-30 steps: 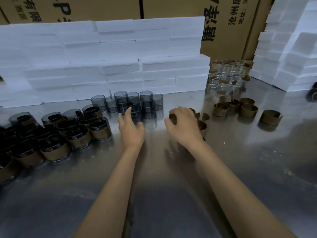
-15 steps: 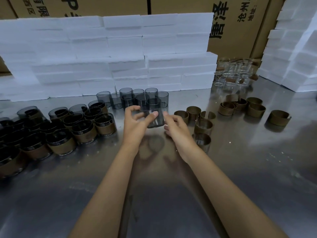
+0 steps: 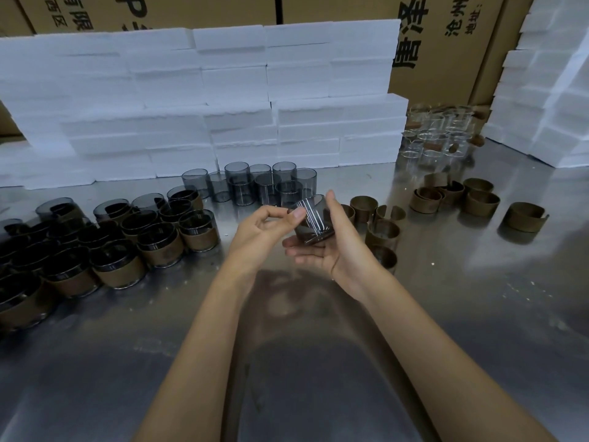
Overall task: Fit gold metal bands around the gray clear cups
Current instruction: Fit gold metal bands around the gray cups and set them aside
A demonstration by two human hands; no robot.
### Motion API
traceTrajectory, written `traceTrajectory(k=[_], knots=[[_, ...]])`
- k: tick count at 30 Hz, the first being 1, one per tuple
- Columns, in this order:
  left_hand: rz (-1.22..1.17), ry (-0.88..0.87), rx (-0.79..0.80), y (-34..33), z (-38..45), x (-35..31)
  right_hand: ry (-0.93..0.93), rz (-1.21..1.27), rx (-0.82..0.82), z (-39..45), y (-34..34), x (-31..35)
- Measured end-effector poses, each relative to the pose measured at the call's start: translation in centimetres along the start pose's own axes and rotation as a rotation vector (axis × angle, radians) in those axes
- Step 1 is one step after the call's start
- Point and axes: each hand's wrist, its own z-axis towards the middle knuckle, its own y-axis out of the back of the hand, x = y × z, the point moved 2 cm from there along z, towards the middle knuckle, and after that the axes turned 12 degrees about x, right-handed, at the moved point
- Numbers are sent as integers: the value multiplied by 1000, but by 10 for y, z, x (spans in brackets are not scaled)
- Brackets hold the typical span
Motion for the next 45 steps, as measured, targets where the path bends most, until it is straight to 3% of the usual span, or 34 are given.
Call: traceTrajectory(k=[9,13,17,21,27,30,33,38,45], knots=[[-69,41,-18,3,2,0,79,114,-182,-1,4,2],[-69,27,-131,4,4,-1,174,-93,-272,0,7,0],[-7,27,-116,-2,2,-5,237,-246,-318,-3,6,3],[35,66,-34,-7,1,-5,153,-249,-240,0,2,0],[-76,115,185,-14,0,-4,58,36,98,-5,-6,4],[-62,161,206,-15,2,-1,41,66,85,-5,-5,4],[13,173,163,-12,1,1,74,17,-2,-2,-2,2],[-30,140,-46,-6,1,3,73,-58,-155,7,1,-3],[-90,107,-68,-5,2,2,101,-48,-222,0,5,1]])
